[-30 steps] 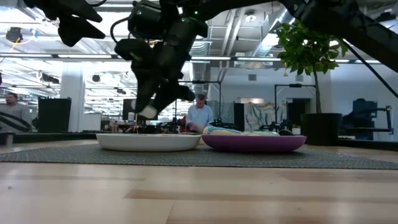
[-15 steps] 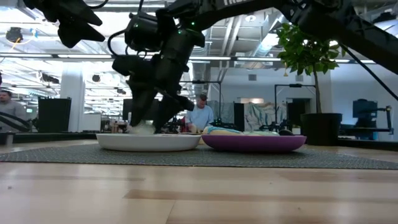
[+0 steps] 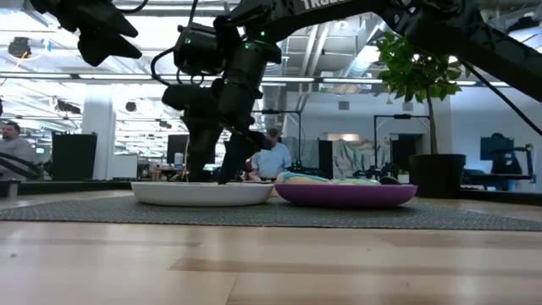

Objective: Pick & Place donuts
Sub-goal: Put the large black donut on the violet plate

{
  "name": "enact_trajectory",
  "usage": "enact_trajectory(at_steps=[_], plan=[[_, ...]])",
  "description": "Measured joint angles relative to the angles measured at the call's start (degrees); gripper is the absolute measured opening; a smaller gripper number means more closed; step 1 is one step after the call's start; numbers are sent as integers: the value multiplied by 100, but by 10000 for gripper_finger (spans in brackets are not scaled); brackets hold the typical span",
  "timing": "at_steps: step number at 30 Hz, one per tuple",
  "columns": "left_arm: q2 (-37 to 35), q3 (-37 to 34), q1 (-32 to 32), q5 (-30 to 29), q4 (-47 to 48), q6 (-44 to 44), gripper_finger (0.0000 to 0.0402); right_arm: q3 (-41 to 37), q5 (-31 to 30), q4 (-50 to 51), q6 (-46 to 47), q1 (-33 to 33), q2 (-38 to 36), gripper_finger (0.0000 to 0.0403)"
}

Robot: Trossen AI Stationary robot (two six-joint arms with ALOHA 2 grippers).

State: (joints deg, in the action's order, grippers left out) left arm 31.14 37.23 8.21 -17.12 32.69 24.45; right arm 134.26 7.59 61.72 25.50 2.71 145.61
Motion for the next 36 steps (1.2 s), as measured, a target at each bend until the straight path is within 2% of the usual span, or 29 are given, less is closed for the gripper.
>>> enact_trajectory(at_steps=[5, 9, 17, 20, 24, 27, 30, 36], plan=[[0, 0, 0, 0, 1, 0, 212, 54, 167, 39, -48, 45, -137, 250], [0, -2, 0, 0, 2, 0, 212, 53, 55, 60, -274, 41, -340, 250], [0, -2, 0, 0, 42, 0, 212, 67, -1145, 91, -960, -139, -926, 248], [-2, -2, 0, -9, 44, 0, 212, 66, -1284, 276, -1196, -197, -1037, 234], [0, -2, 0, 22, 45, 0, 212, -182, -1349, 295, -1403, -166, -1386, 193], [-2, -2, -1, 24, 48, 0, 212, -711, -1355, 57, -1490, -94, -1823, 153], [0, -2, 0, 10, 50, 0, 212, -1631, -1357, -383, -1499, 5, -2389, 108], [0, -2, 0, -72, 48, -183, 212, -4190, -1149, -2626, -1330, 215, -3984, 33]])
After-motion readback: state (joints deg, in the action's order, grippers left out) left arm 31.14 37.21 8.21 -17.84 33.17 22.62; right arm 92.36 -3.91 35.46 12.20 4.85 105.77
